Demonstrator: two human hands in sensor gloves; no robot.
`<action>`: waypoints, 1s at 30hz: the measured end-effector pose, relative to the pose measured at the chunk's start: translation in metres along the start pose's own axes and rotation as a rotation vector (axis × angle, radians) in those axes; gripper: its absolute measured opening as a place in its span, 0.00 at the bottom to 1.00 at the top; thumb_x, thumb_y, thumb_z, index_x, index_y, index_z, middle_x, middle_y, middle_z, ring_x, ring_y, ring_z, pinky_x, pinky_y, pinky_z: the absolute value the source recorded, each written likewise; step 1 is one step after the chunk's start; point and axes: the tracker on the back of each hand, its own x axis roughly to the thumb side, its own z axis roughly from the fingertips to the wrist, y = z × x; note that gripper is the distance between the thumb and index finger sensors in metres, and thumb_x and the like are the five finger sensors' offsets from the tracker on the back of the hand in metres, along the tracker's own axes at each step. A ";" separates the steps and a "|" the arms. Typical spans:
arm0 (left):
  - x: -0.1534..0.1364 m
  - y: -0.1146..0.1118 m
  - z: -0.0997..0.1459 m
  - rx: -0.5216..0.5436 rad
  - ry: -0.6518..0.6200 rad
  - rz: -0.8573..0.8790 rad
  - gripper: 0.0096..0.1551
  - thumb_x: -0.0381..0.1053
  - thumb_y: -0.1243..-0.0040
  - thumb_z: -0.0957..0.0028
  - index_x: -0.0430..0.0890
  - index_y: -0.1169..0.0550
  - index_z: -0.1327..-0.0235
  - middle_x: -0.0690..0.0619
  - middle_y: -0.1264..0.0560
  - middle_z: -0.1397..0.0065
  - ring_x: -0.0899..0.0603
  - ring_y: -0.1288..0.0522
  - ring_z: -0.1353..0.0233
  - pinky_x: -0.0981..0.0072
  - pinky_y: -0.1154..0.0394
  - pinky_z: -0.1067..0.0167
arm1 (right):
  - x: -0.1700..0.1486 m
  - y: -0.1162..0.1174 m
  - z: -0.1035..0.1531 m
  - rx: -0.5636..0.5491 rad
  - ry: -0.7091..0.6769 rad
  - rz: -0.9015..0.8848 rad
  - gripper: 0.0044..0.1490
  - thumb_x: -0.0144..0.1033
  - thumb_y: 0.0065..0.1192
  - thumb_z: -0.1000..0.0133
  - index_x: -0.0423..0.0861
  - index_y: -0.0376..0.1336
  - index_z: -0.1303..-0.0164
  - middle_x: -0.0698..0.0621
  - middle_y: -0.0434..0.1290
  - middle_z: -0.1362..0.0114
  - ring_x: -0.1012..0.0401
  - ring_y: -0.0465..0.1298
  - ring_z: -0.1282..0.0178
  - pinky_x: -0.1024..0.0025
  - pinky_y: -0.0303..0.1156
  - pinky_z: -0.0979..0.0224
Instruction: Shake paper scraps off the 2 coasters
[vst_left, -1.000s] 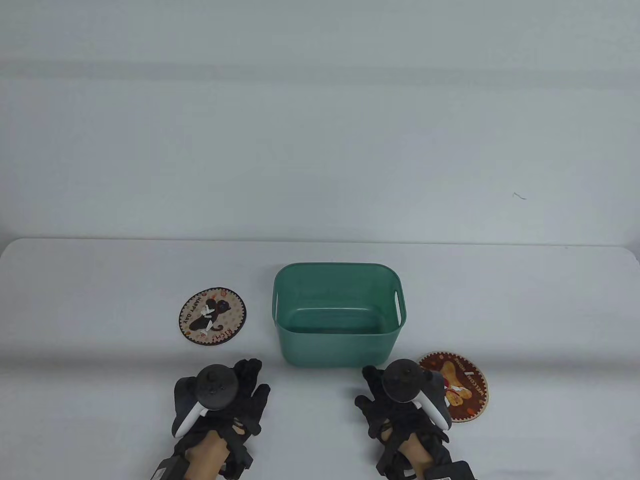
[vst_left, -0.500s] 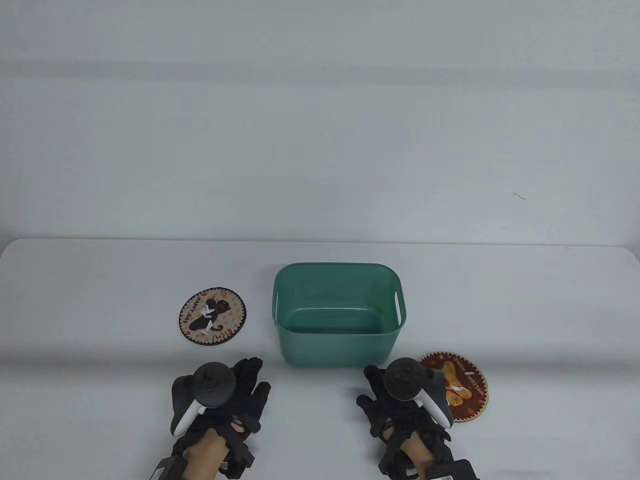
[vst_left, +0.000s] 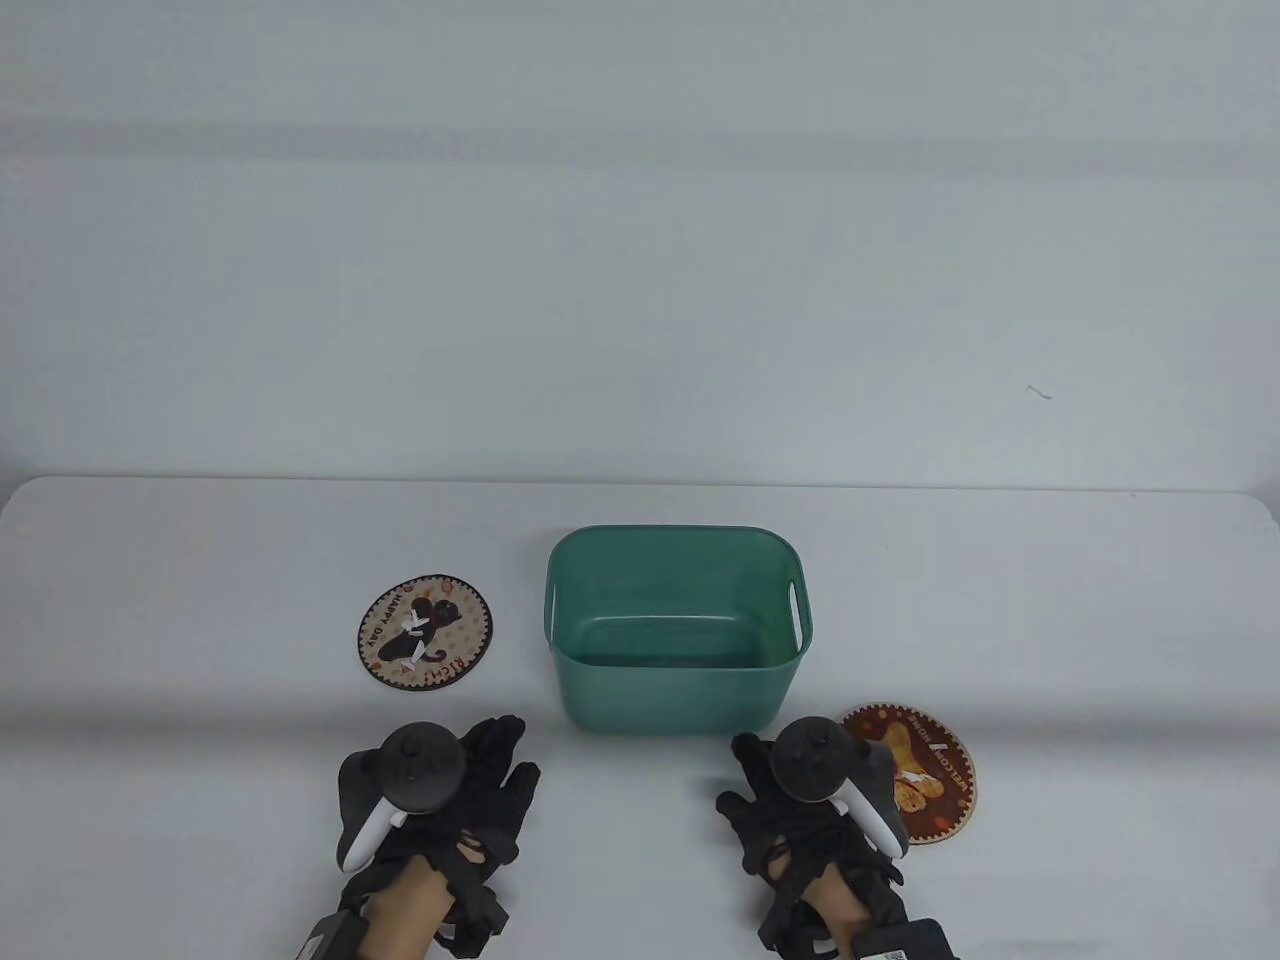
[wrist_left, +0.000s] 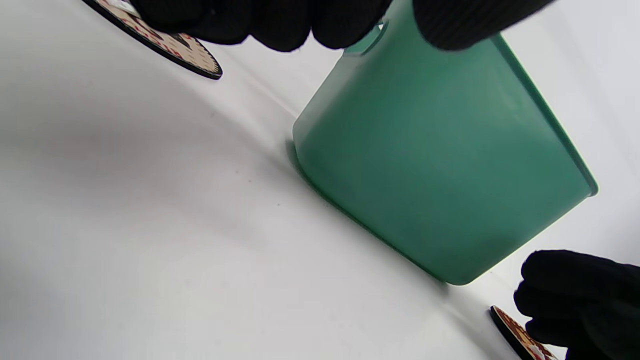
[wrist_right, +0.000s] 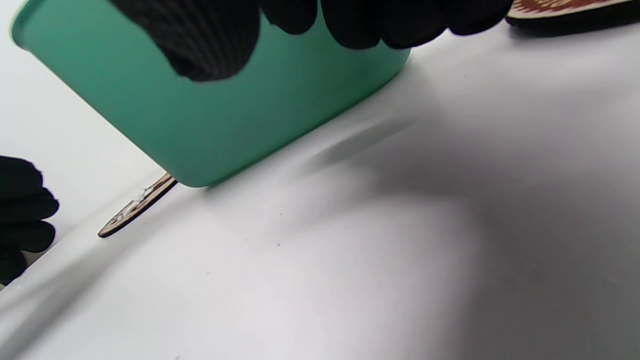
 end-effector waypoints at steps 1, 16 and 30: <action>0.000 0.000 0.000 0.000 0.000 0.000 0.37 0.60 0.48 0.48 0.45 0.38 0.29 0.40 0.41 0.25 0.28 0.41 0.27 0.41 0.37 0.34 | 0.000 0.000 0.000 0.001 0.001 0.001 0.42 0.46 0.58 0.49 0.51 0.43 0.30 0.44 0.48 0.24 0.48 0.55 0.27 0.51 0.54 0.27; 0.004 0.006 0.003 0.001 -0.022 0.042 0.37 0.60 0.48 0.48 0.44 0.38 0.29 0.40 0.41 0.25 0.28 0.41 0.27 0.41 0.36 0.34 | -0.008 -0.051 0.013 -0.154 -0.002 -0.131 0.43 0.48 0.59 0.49 0.51 0.43 0.30 0.45 0.46 0.23 0.48 0.53 0.25 0.50 0.53 0.26; 0.008 0.016 0.006 0.022 -0.037 0.096 0.37 0.60 0.48 0.48 0.44 0.37 0.29 0.40 0.41 0.25 0.28 0.41 0.27 0.41 0.37 0.34 | -0.099 -0.125 0.022 -0.375 0.257 -0.173 0.44 0.47 0.59 0.49 0.52 0.42 0.29 0.44 0.44 0.23 0.47 0.50 0.24 0.51 0.52 0.26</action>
